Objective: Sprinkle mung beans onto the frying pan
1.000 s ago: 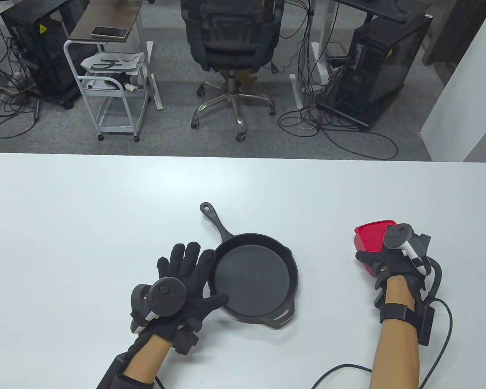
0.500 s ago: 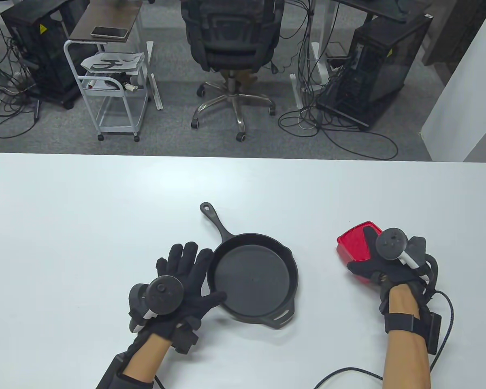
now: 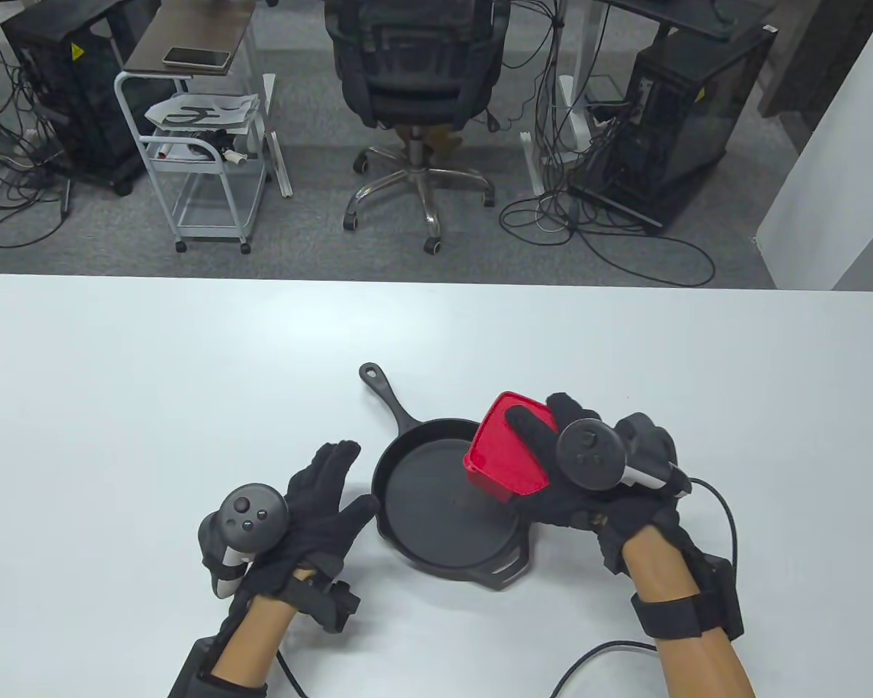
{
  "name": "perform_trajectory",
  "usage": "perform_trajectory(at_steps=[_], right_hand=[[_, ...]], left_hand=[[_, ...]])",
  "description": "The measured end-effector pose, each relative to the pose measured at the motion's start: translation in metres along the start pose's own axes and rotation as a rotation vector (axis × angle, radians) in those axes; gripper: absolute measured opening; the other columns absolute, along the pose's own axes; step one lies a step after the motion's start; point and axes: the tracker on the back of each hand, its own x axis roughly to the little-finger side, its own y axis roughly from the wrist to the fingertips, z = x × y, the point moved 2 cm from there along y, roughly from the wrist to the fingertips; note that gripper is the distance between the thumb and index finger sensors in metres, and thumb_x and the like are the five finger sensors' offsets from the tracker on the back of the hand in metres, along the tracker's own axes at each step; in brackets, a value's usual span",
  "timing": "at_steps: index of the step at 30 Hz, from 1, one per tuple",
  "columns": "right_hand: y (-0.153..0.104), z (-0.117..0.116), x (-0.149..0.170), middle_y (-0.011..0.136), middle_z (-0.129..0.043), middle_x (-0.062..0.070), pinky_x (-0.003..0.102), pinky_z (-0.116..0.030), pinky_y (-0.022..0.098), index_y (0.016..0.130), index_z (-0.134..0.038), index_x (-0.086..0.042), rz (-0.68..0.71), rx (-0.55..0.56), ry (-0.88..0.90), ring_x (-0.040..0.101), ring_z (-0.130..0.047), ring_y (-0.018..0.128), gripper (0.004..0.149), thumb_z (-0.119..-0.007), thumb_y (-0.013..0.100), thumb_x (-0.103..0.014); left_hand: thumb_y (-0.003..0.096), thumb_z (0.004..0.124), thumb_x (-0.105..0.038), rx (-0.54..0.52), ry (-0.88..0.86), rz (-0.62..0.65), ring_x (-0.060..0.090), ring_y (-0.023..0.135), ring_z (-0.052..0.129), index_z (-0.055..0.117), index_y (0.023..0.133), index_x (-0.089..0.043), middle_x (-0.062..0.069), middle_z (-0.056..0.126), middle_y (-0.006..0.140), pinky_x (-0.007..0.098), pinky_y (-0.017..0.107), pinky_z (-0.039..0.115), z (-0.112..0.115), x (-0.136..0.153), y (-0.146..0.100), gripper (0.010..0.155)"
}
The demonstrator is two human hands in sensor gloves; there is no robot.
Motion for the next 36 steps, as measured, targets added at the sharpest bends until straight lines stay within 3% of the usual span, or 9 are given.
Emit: perform_trajectory(at_steps=[7,13,18,23,28,31,36], right_hand=[[0.01,-0.003,-0.067,0.121,-0.029,0.037,0.066,-0.069,0.061,0.117,-0.034,-0.032,0.163,-0.026,-0.018,0.063,-0.049,0.1,0.104,-0.091,0.04,-0.073],[0.017,-0.001,-0.101,0.121,-0.029,0.037,0.066,-0.069,0.061,0.117,-0.035,-0.032,0.249,-0.031,0.006,0.063,-0.049,0.1,0.104,-0.091,0.041,-0.074],[0.021,-0.003,-0.124,0.121,-0.029,0.037,0.066,-0.069,0.062,0.117,-0.035,-0.031,0.282,-0.055,-0.035,0.064,-0.048,0.1,0.104,-0.091,0.041,-0.073],[0.026,-0.011,-0.134,0.121,-0.028,0.036,0.068,-0.067,0.063,0.117,-0.035,-0.032,0.288,-0.088,-0.068,0.063,-0.046,0.102,0.104,-0.093,0.04,-0.072],[0.028,-0.019,-0.129,0.123,-0.026,0.033,0.07,-0.061,0.066,0.117,-0.036,-0.031,0.276,-0.125,-0.059,0.063,-0.042,0.105,0.102,-0.092,0.041,-0.071],[0.028,-0.022,-0.127,0.124,-0.021,0.031,0.074,-0.053,0.069,0.117,-0.037,-0.03,0.254,-0.131,-0.058,0.062,-0.03,0.108,0.097,-0.088,0.045,-0.07],[0.021,-0.026,-0.134,0.125,-0.018,0.028,0.076,-0.049,0.069,0.117,-0.042,-0.031,0.179,-0.036,-0.156,0.06,-0.025,0.109,0.086,-0.076,0.05,-0.071]], left_hand=[[0.0336,0.056,-0.094,0.057,-0.366,-0.046,0.04,0.086,0.075,0.054,0.111,-0.028,0.011,0.065,0.111,0.051,0.047,0.08,-0.002,0.005,-0.001,0.102],[0.0352,0.057,-0.093,0.149,-0.649,-0.097,0.038,0.074,0.086,0.055,0.11,-0.025,0.013,0.073,0.105,0.047,0.039,0.084,0.005,0.005,-0.004,0.101],[0.0359,0.056,-0.095,0.211,-0.648,-0.129,0.033,0.062,0.095,0.053,0.111,-0.026,0.013,0.077,0.102,0.039,0.028,0.089,0.011,0.007,-0.004,0.102],[0.0398,0.061,-0.09,0.362,-0.81,-0.178,0.029,0.047,0.103,0.038,0.112,-0.026,0.013,0.081,0.096,0.034,0.017,0.092,0.025,0.009,-0.005,0.1],[0.0434,0.066,-0.084,0.374,-0.802,-0.22,0.029,0.046,0.105,0.044,0.112,-0.034,0.014,0.085,0.092,0.031,0.015,0.095,0.03,0.018,-0.002,0.088],[0.0435,0.067,-0.082,0.34,-0.835,-0.258,0.03,0.044,0.106,0.05,0.111,-0.035,0.016,0.085,0.09,0.032,0.014,0.095,0.033,0.022,-0.002,0.084],[0.0437,0.069,-0.079,0.251,-0.855,-0.273,0.033,0.047,0.105,0.052,0.11,-0.039,0.017,0.082,0.091,0.035,0.015,0.096,0.033,0.026,-0.002,0.079]])
